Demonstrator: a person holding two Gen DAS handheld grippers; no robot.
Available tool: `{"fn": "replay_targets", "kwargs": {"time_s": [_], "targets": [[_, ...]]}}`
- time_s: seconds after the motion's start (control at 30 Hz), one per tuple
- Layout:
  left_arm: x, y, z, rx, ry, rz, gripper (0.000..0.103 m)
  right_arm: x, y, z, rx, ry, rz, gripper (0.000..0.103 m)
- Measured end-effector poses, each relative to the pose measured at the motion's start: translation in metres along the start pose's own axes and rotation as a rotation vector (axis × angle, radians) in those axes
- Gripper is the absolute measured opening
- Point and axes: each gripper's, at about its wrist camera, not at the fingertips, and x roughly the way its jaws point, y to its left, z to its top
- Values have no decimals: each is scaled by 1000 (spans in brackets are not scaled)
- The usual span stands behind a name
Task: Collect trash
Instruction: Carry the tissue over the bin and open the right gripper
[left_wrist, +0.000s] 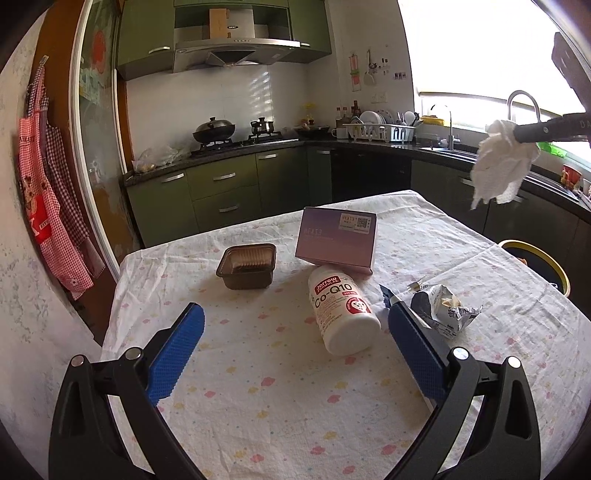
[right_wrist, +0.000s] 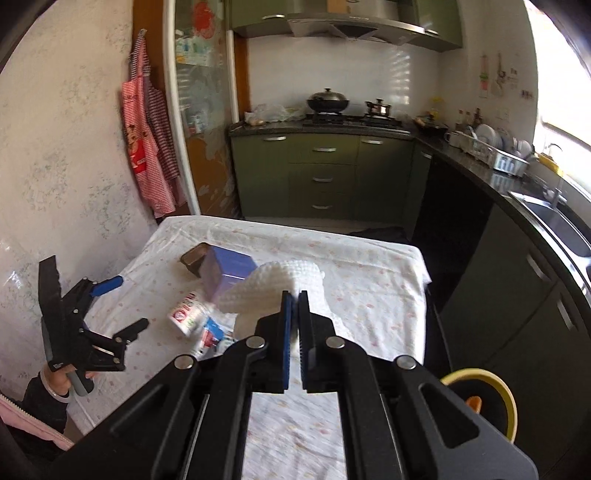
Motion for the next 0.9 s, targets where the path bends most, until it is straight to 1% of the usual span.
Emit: {"fn": "replay_targets", "kwargs": {"time_s": [0.13, 0.23, 0.3, 0.47, 0.53, 0.6, 0.63, 0.67, 0.77, 0.83, 0.9], "targets": [[-1, 1, 1, -1, -10, 9, 98, -17, -61, -25, 112, 37, -151, 4], [-1, 1, 1, -1, -16, 16, 98, -18, -99, -45, 181, 84, -254, 4], [-1, 1, 1, -1, -14, 19, 98, -15, -125, -60, 223, 124, -342, 4], [0, 2, 0, -11, -12, 18, 98, 2, -179, -98, 336, 216, -477, 4], [0, 3, 1, -13, -12, 18, 98, 12, -197, -111, 380, 247, -503, 4], [0, 2, 0, -10, -12, 17, 98, 23, -214, -123, 422, 283, -545, 13], [0, 2, 0, -7, -13, 17, 98, 27, -220, -128, 434, 288, -566, 29], [-1, 2, 1, -5, -14, 17, 98, 28, -224, -133, 445, 287, -577, 38], [0, 1, 1, -1, -12, 17, 98, 24, -222, -138, 471, 260, -564, 38], [0, 1, 1, 0, -11, 17, 98, 18, -210, -135, 454, 241, -546, 38], [0, 0, 1, 2, -9, 16, 98, 11, -191, -129, 419, 220, -512, 41]]}}
